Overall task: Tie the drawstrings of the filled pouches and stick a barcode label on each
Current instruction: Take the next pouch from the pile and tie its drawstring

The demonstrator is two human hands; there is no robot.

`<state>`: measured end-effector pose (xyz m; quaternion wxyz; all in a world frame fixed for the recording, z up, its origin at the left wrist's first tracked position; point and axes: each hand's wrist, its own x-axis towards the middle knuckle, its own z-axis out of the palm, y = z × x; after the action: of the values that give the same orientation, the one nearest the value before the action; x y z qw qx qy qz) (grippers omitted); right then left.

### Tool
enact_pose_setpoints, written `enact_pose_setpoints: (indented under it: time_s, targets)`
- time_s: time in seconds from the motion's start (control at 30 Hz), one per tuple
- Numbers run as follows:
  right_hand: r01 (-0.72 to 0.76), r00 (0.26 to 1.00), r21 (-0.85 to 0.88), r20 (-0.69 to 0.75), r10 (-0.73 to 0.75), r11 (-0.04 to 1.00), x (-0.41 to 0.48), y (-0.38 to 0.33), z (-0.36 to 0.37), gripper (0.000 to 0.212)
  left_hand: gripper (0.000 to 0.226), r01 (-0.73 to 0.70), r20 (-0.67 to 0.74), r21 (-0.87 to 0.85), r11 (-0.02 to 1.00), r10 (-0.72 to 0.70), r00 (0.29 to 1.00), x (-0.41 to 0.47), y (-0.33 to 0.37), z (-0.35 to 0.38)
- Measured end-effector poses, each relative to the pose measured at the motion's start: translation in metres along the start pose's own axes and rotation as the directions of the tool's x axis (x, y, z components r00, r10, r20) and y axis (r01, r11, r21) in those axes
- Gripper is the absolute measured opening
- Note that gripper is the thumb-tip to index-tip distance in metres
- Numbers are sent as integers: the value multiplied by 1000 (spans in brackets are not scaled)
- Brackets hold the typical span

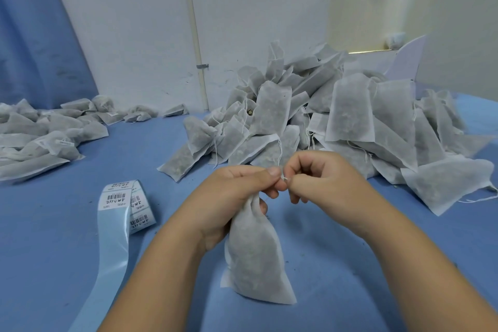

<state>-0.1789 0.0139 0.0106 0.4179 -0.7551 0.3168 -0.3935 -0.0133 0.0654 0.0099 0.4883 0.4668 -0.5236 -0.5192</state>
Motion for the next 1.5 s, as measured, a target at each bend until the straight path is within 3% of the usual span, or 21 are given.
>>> enact_pose_setpoints:
  time_s: [0.3, 0.47, 0.67, 0.87, 1.03, 1.13, 1.23, 1.3, 1.43, 1.5]
  targets:
    - [-22, 999, -43, -33, 21, 999, 0, 1, -1, 13, 36, -29, -222, 51, 998, 40, 974, 3, -3, 8]
    - [-10, 997, -96, -75, 3, 995, 0, 4, 2, 10, 27, -63, -259, 121, 991, 93, 961, 4, -3, 12]
    - [76, 989, -36, -124, -80, 996, 0, 5, 9, 9, 41, -84, -330, 252, 964, 168, 929, 7, -5, 14]
    - [167, 965, -81, -193, -179, 983, 0, 7, 10, 9, 44, -121, -391, 313, 942, 244, 887, 9, -6, 14]
    - [270, 918, -119, -267, -293, 955, -1, 3, 12, 7, 39, -167, -365, 378, 911, 312, 877, 10, -8, 14]
    - [260, 917, -265, -233, -323, 929, -2, 2, 13, 15, 41, -183, -339, 412, 893, 336, 879, 10, -9, 16]
    - [227, 936, -281, -201, -288, 933, -3, 3, 12, 18, 39, -200, -341, 424, 883, 360, 868, 9, -9, 16]
    - [175, 955, -226, -198, -221, 958, -3, 3, 13, 19, 38, -204, -352, 417, 886, 364, 862, 9, -9, 16]
    - [35, 984, 123, -175, -13, 992, -2, -1, 14, 14, 37, -200, -359, 424, 883, 367, 858, 9, -10, 15]
    - [-5, 988, 175, -153, 32, 984, -3, -3, 13, 11, 36, -200, -359, 433, 879, 372, 856, 9, -10, 14]
